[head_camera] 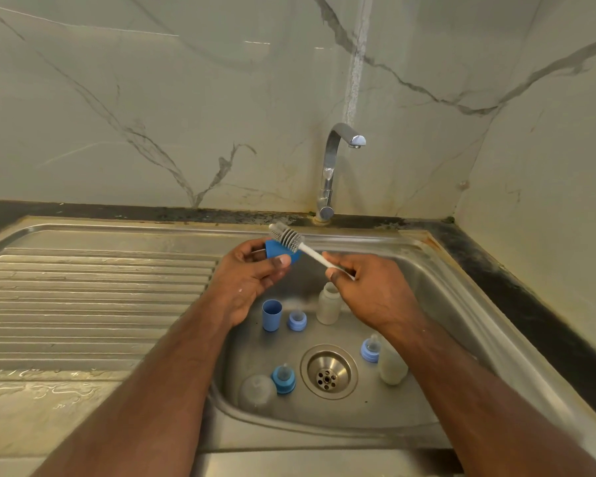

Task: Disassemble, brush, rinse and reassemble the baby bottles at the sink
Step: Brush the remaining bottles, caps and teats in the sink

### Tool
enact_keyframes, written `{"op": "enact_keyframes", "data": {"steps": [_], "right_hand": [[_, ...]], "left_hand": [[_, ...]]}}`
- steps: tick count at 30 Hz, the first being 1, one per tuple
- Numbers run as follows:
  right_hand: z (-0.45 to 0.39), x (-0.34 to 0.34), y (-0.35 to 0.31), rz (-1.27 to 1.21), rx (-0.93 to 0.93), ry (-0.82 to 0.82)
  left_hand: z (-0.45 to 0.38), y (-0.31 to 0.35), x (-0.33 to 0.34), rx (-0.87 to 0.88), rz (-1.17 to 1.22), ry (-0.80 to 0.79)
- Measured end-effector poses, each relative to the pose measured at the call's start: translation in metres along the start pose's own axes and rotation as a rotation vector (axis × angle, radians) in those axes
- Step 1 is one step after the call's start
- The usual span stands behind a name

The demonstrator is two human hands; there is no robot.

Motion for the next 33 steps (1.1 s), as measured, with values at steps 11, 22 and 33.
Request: {"op": "enact_keyframes", "data": {"steps": [11,22,33], "right_hand": [[0.0006,0.0013,0.0017,-0.067,0.019,0.025],[0.0019,0.0044,0.0042,-0.117,0.012,0.003],[0.0024,0.0082,0.0039,-0.154,0.028,0.017]], "left_hand": [[0.0021,0.0034,-0.0027,-0.023,0.099,0.001],[0.0019,0.0042,-0.0035,-0.011,0.138,0.003],[-0.0012,0.0009,-0.0041,0.010,0.156,-0.017]]}}
Point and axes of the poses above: each hand's wrist, its own z-axis away from the middle knuckle, its own x-axis out of the palm, y = z × x, the point moved 2 cm from there along -z, towards the middle knuckle, and after that the axes turned 5 degrees about -z, right-handed, at the moved point
